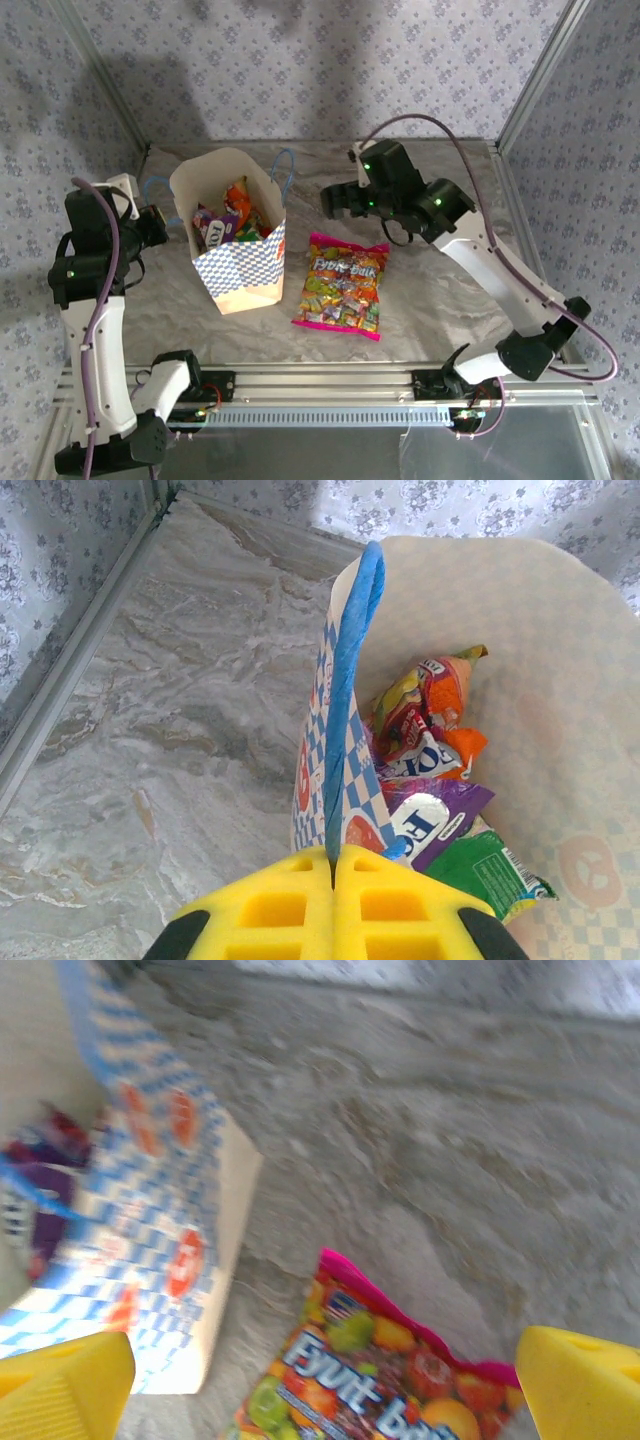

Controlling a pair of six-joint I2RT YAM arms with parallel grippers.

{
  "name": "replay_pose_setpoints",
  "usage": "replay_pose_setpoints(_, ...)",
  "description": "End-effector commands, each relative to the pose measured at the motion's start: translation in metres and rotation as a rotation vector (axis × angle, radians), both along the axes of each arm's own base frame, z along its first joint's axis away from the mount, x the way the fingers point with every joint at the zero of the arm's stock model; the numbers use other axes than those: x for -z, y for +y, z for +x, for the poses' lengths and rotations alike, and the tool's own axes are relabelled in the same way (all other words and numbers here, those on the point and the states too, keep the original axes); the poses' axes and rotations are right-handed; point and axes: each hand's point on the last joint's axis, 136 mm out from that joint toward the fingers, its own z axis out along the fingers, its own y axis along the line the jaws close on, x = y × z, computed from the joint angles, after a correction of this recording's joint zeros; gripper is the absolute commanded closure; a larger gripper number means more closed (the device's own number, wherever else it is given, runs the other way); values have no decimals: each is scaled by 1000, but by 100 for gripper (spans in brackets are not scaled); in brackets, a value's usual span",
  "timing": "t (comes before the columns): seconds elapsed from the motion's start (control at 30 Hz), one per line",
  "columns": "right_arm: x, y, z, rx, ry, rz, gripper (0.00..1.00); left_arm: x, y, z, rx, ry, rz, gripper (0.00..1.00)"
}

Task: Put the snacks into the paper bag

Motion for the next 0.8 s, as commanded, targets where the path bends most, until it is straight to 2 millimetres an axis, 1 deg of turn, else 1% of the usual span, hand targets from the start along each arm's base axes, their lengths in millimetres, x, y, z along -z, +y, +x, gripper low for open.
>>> replay_pose_setpoints(0.0, 24, -23, -4, 90, 97, 58, 0, -15, -6, 2, 19, -40, -37, 94)
replay_pose_setpoints(0.2, 75, -66, -9, 205, 241, 57, 0, -23, -14, 7, 52, -62, -80, 94)
replay_pose_setpoints(0.3, 99, -78, -12, 239, 314, 61, 0, -29, -20, 12, 78, -76, -106, 94)
replay_pose_setpoints(0.43, 124, -80, -16, 243, 380, 87, 0, -32, -26, 17, 95, -83, -121, 94)
replay_pose_setpoints(0.5, 128, -82, -15, 248, 392, 97, 0, -32, -27, 17, 97, -81, -119, 94)
replay_pose_setpoints(0.53, 144, -85, -22, 258, 431, 76, 0, -31, -26, 17, 93, -78, -116, 94)
replay_pose_setpoints(0.7, 165, -95, -27, 304, 497, 69, 0, -28, -26, 16, 91, -66, -106, 93)
replay_pose_setpoints(0.77, 175, -94, -30, 303, 537, 80, 0, -27, -26, 16, 94, -63, -103, 93)
